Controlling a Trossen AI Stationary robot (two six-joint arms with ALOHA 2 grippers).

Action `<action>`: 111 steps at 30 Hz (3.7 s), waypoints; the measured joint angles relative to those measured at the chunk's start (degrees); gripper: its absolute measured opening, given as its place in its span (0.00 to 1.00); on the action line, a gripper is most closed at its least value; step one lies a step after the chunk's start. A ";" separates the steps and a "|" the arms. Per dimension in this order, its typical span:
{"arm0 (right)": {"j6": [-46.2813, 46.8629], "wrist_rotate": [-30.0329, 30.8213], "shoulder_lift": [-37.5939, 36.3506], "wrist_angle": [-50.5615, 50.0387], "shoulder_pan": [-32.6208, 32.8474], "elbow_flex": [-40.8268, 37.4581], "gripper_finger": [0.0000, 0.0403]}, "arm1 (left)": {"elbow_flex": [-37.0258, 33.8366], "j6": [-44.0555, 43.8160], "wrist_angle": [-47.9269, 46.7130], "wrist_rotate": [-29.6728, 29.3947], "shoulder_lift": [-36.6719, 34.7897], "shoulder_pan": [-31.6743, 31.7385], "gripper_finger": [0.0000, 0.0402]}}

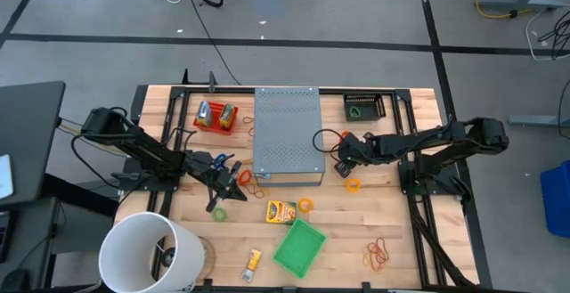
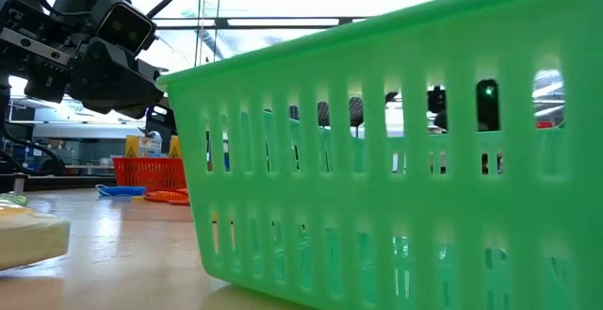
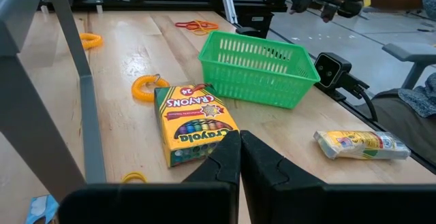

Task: Pick & Place Office Desk Supplies
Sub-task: Put the orange spring keychain into the black basket

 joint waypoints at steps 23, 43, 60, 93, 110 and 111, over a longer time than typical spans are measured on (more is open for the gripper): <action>-4.40 0.06 8.07 1.16 0.12 0.16 0.17 | -0.02 0.26 0.00 -0.15 -0.02 0.02 0.02; 9.27 10.48 7.91 1.95 9.08 2.57 0.01 | -0.02 0.44 -0.13 -0.20 -0.02 0.02 0.02; 18.09 35.59 7.80 -11.06 7.70 11.15 0.01 | -0.02 0.42 -0.26 -0.20 0.00 0.02 0.02; -5.75 25.43 7.72 4.05 -26.74 11.06 0.01 | -0.02 0.20 -0.28 0.02 -0.02 0.00 0.02; -9.56 8.96 7.69 3.21 -32.76 11.06 0.10 | -0.02 0.17 -0.59 0.02 -0.02 0.00 0.02; -9.61 8.92 7.69 3.26 -32.68 11.06 0.13 | -0.02 0.17 -0.59 0.00 0.00 0.00 0.02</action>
